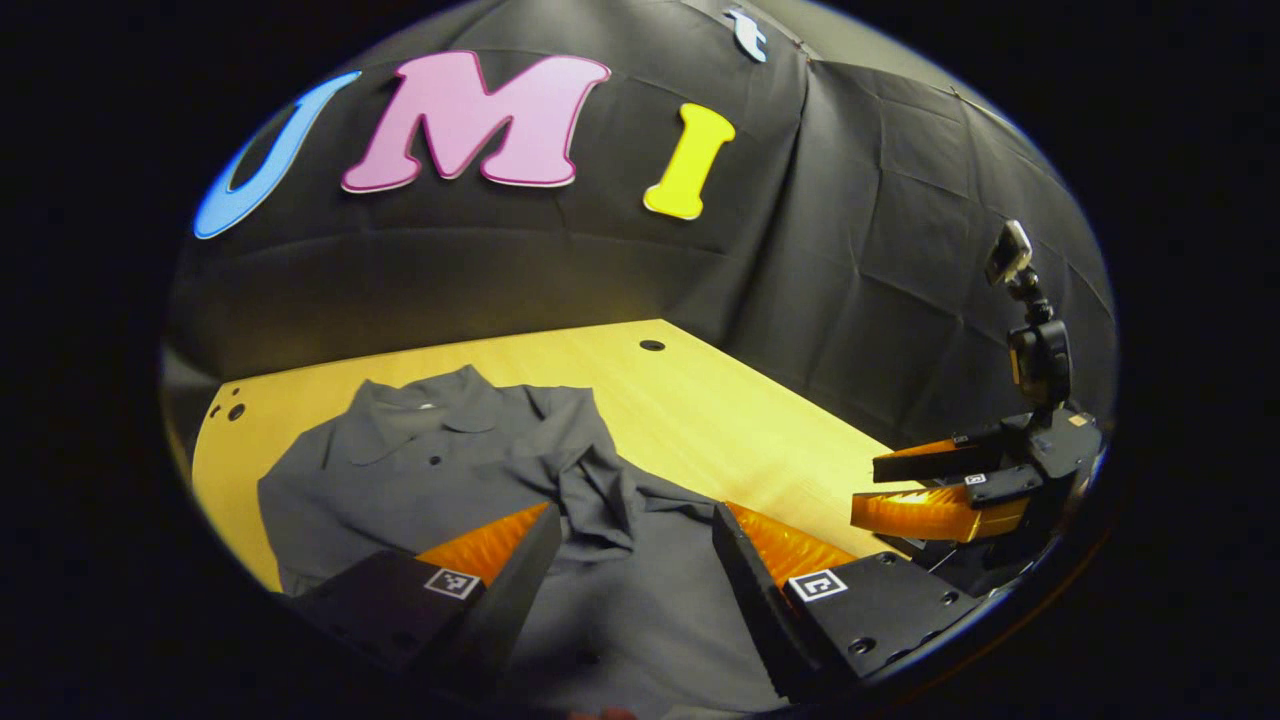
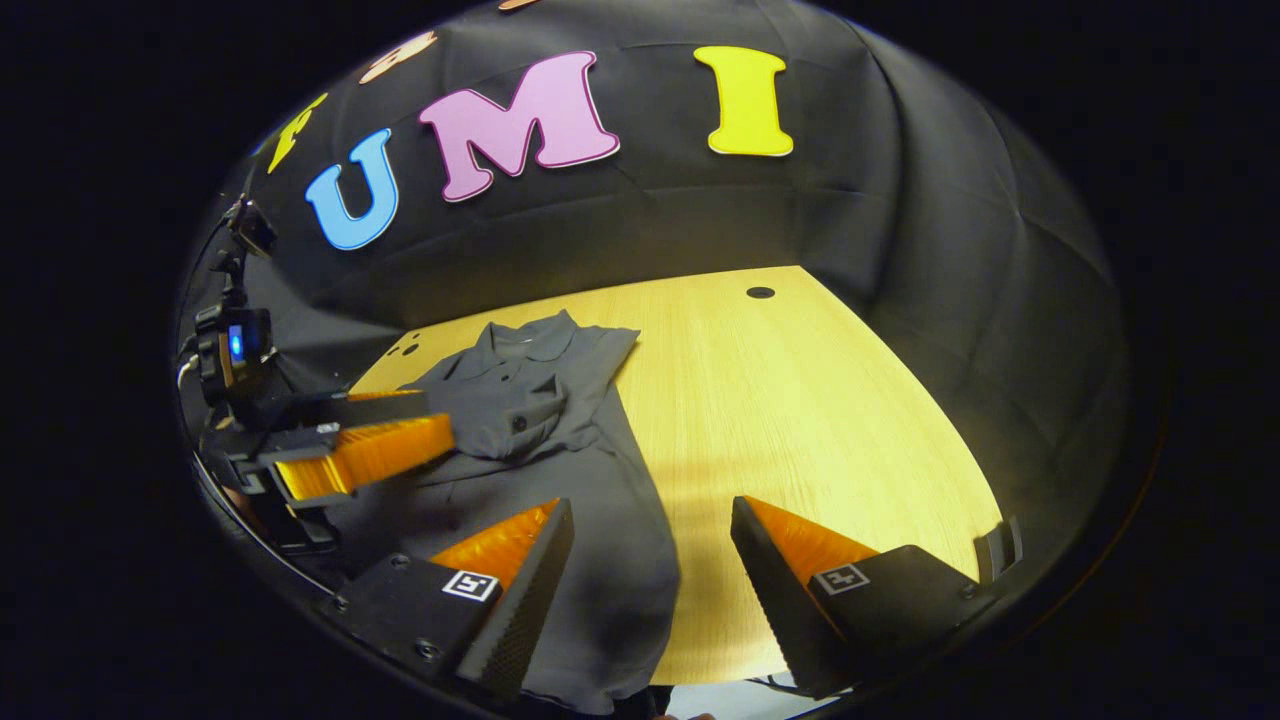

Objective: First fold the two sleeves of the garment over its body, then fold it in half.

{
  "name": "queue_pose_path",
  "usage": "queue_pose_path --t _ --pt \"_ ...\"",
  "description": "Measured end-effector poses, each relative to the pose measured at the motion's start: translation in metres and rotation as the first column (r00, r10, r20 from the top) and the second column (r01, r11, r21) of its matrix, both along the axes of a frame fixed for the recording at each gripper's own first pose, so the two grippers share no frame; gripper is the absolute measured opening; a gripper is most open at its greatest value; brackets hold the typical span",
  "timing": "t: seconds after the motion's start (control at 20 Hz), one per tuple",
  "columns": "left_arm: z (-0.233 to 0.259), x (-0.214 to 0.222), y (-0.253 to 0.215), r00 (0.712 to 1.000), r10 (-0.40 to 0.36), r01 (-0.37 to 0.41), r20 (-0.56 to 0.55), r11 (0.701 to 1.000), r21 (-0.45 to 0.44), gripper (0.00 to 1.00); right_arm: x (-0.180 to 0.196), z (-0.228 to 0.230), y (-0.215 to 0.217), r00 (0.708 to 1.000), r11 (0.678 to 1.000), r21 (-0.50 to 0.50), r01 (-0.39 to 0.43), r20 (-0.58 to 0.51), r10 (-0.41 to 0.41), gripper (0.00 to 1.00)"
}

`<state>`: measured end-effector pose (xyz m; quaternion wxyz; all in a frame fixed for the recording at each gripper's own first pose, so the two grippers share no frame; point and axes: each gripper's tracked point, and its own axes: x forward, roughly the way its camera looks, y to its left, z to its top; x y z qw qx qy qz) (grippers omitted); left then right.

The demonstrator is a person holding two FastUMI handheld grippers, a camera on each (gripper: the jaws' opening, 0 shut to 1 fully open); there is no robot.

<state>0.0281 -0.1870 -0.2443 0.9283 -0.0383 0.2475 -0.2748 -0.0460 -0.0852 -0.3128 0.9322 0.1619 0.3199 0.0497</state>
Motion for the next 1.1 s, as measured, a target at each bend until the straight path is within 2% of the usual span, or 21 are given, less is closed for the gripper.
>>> queue_pose_path --t 0.15,0.3,0.6,0.8,1.1 --pt "0.011 -0.018 0.051 0.998 0.061 -0.061 0.001 0.998 0.011 0.96 -0.021 -0.003 0.009 0.999 1.000 -0.014 -0.011 -0.031 0.010 0.98" --pt "0.007 -0.045 0.107 0.993 0.120 -0.119 -0.011 0.990 0.070 0.96 -0.046 -0.014 0.018 0.997 0.999 -0.023 -0.026 -0.080 0.024 0.98" --pt "-0.029 -0.105 0.201 0.962 0.259 -0.245 -0.083 0.957 0.153 0.96 -0.082 -0.038 0.027 0.986 0.997 -0.064 -0.034 -0.166 0.023 0.98" --pt "-0.063 -0.132 0.239 0.934 0.329 -0.297 -0.138 0.932 0.207 0.96 -0.092 -0.051 0.028 0.978 0.998 -0.064 -0.001 -0.209 -0.013 0.98" --pt "-0.111 -0.174 0.278 0.895 0.387 -0.318 -0.223 0.902 0.293 0.96 -0.106 -0.074 0.035 0.962 0.997 -0.071 0.006 -0.271 -0.025 0.98"
